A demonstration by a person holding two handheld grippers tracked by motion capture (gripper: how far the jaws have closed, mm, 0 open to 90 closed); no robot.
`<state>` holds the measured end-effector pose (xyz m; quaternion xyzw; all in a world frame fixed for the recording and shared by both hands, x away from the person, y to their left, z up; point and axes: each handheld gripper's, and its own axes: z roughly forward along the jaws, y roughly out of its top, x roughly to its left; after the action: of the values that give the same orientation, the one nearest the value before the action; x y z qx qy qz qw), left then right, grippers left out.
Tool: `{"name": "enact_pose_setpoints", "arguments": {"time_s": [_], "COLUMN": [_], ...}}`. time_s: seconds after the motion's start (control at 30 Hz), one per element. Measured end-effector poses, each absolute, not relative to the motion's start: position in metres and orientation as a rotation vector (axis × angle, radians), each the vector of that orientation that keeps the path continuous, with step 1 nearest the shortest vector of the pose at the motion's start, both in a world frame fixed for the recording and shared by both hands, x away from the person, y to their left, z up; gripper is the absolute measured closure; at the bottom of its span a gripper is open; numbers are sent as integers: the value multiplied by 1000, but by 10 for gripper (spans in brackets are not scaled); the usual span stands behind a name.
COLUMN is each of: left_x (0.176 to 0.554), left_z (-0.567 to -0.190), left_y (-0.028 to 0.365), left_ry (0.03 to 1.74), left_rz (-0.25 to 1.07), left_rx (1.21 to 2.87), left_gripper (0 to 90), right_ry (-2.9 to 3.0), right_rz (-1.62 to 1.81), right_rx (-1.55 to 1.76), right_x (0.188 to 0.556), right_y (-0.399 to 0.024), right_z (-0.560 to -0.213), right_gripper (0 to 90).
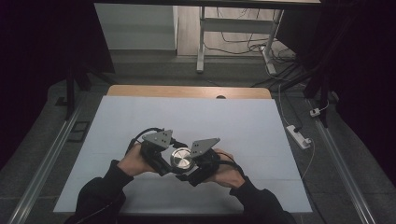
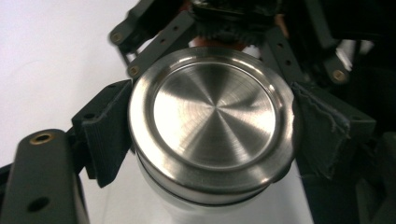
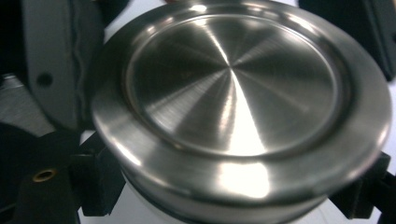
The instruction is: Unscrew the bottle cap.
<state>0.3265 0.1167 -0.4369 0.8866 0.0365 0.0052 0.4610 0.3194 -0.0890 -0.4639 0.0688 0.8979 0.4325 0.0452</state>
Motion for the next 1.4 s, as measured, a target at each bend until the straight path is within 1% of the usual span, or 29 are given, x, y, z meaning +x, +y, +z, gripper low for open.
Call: {"name": "enact_pose_setpoints", "arguments": {"time_s": [0.1,0.13,0.3,0.4,0.43,0.5,0.53,0.63,0.7,0.8,0.87,0.9,1.03,1.07,1.1,1.13,1.17,1.2,1.27,1.4], "left_x": [325,325,319,320,321,324,324,325,324,323,321,321,318,317,315,315,314,312,312,314], "left_z": [-437,-437,-438,-438,-438,-434,-432,-426,-423,-422,-424,-425,-429,-429,-429,-430,-430,-430,-430,-430], "left_y": [113,111,96,94,95,100,104,120,128,135,136,135,130,129,128,127,126,125,124,119], "left_ry": [212,264,515,569,570,541,525,441,368,248,184,163,58,31,11,-3,-20,-23,7,165], "left_rz": [71,93,208,203,190,171,163,113,89,91,76,70,2,-9,-10,-23,-23,-5,22,92], "left_rx": [2168,2159,2116,2087,2069,2071,2059,2042,2059,2125,2158,2168,2198,2202,2208,2213,2218,2221,2221,2201], "left_gripper": [191,191,190,185,166,85,63,56,60,61,63,79,88,118,118,163,163,183,185,188], "right_ry": [2715,2679,2602,2566,2561,2557,2559,2591,2634,2680,2696,2732,2771,2786,2786,2790,2790,2787,2782,2718], "right_rz": [1318,1305,1270,1257,1263,1278,1285,1327,1364,1371,1379,1375,1373,1361,1361,1350,1350,1348,1341,1314], "right_rx": [271,351,488,544,551,553,547,523,463,375,346,270,155,108,108,86,86,86,102,255], "right_x": [322,324,328,328,328,328,328,328,327,323,321,318,312,309,309,307,307,307,307,315], "right_y": [-90,-90,-92,-92,-93,-93,-94,-95,-95,-93,-92,-90,-87,-84,-84,-83,-83,-82,-82,-85], "right_z": [-464,-464,-465,-466,-466,-465,-465,-463,-462,-461,-461,-461,-461,-461,-461,-462,-462,-461,-461,-460], "right_gripper": [146,146,146,146,146,146,146,146,146,146,146,146,146,146,146,146,146,146,146,146]}}
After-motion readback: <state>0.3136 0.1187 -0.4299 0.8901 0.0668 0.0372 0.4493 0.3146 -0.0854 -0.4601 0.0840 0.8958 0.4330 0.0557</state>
